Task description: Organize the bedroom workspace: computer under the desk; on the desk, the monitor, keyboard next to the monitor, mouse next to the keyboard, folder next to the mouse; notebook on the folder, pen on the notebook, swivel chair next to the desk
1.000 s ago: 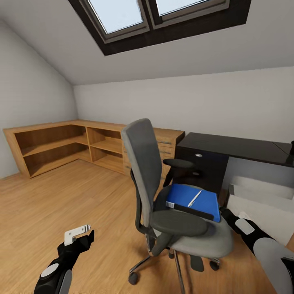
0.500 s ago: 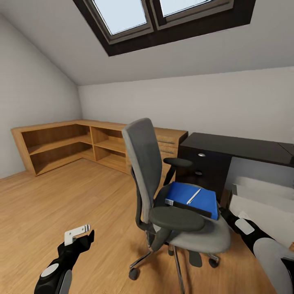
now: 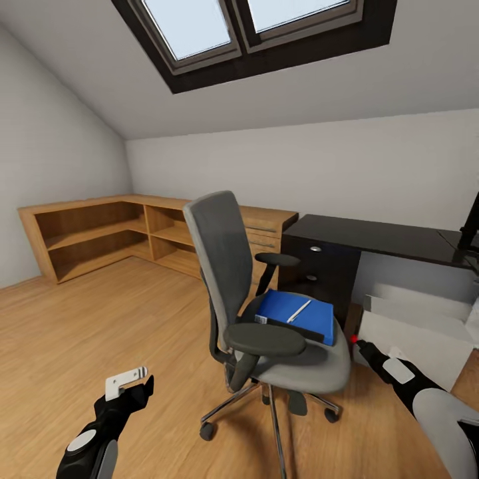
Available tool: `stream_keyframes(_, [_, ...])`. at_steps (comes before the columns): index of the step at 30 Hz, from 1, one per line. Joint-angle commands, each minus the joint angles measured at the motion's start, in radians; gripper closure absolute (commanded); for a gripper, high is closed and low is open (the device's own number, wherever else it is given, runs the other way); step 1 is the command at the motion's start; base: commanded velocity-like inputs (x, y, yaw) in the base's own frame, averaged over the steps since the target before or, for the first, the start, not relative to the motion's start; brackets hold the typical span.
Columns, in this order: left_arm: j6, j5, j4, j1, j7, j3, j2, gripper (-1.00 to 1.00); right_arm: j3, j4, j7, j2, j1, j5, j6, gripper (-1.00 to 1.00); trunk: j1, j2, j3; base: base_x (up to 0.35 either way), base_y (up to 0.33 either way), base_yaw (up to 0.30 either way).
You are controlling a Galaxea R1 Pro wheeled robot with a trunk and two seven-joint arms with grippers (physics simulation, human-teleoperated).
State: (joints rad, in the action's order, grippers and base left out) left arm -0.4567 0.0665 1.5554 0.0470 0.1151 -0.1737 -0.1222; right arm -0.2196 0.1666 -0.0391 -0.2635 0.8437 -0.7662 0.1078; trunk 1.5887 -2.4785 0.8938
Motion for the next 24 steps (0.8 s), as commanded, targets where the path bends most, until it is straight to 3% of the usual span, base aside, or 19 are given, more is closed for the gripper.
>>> stream_keyframes(1, [-0.006, 0.007, 0.001, 0.001, 0.004, -0.001, -0.001, -1.0, -0.004, 0.003, -0.004, 0.001, 0.0, -0.005, 0.006, -1.0, 0.0, 0.0, 0.001, -0.003, -0.033, 0.0])
stream_keyframes(7, [-0.007, 0.007, 0.0, 0.001, 0.004, -0.001, -0.001, -1.0, -0.007, 0.004, -0.004, 0.001, 0.0, -0.005, 0.006, -1.0, 0.0, 0.0, 0.001, -0.001, -0.008, 0.147])
stream_keyframes(24, [-0.007, 0.007, 0.0, 0.001, 0.004, -0.001, -0.001, -1.0, -0.007, 0.004, -0.004, 0.001, 0.0, -0.005, 0.006, -1.0, 0.0, 0.0, 0.001, 0.0, 0.0, 0.272])
